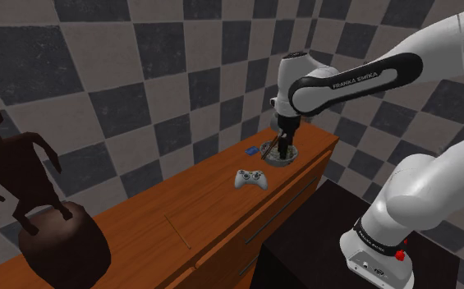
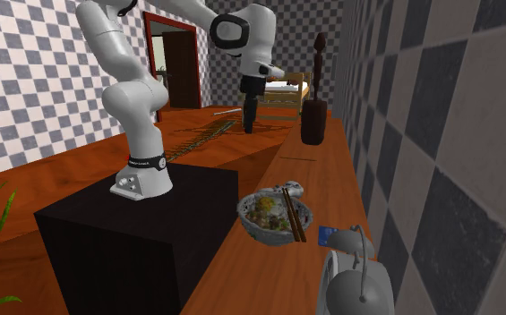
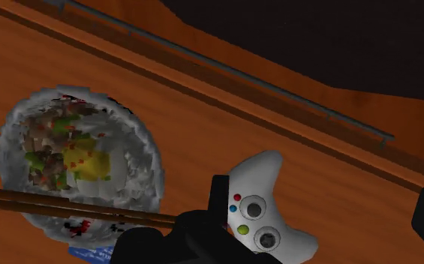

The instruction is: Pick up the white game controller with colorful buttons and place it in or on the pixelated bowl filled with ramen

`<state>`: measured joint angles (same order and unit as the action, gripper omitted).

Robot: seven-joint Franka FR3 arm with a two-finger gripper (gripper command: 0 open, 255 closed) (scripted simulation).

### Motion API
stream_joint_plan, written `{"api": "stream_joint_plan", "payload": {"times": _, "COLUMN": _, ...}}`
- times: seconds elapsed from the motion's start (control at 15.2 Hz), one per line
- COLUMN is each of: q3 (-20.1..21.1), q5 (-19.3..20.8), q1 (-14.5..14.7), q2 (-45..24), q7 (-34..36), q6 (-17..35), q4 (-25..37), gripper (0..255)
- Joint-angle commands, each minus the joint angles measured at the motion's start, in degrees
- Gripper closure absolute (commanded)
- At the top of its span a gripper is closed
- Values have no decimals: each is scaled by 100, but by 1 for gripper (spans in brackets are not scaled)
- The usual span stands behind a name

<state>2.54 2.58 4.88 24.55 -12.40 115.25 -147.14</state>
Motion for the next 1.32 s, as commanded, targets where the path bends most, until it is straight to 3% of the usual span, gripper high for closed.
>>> {"api": "stream_joint_plan", "payload": {"times": 0.0, "q3": 6, "q5": 109, "q1": 47, "q2": -371, "q7": -234, "q6": 499, "q4": -42, "gripper": 0}}
{"api": "stream_joint_plan", "payload": {"times": 0.79, "q3": 86, "q5": 1145, "q1": 158, "q2": -3048, "q7": -1152, "q6": 2988, "q4": 559, "gripper": 0}}
{"api": "stream_joint_plan", "payload": {"times": 0.92, "q3": 77, "q5": 1406, "q1": 198, "q2": -3511, "q7": -1213, "q6": 3305, "q4": 769, "gripper": 0}}
{"api": "stream_joint_plan", "payload": {"times": 1.25, "q3": 1, "q5": 1567, "q1": 208, "q2": -3824, "q7": -1105, "q6": 3598, "q4": 787, "gripper": 0}}
